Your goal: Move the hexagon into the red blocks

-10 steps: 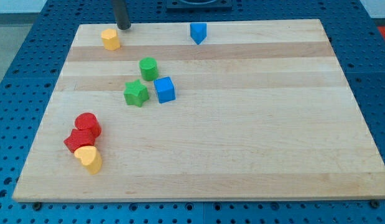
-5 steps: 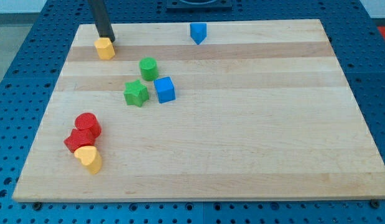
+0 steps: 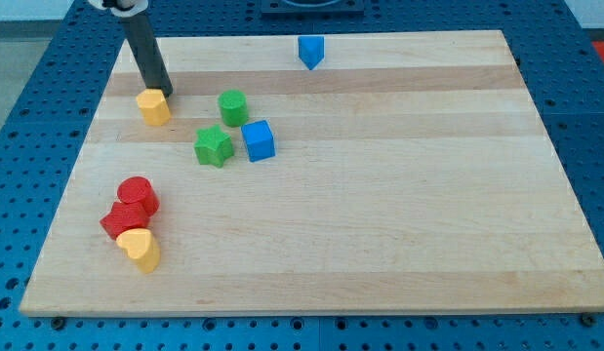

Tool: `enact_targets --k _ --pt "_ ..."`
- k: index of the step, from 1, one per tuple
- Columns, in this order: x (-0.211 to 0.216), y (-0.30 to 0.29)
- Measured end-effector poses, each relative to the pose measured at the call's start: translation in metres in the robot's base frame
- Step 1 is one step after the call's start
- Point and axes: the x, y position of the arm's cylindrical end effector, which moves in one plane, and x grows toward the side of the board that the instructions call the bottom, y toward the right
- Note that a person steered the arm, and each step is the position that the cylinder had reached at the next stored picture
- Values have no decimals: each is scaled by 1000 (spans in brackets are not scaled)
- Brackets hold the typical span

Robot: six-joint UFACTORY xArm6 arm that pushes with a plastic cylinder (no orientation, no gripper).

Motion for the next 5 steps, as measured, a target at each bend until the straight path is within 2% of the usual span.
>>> enact_targets --k 3,4,5 --pt "91 0" --pt "108 0" --pt "108 0"
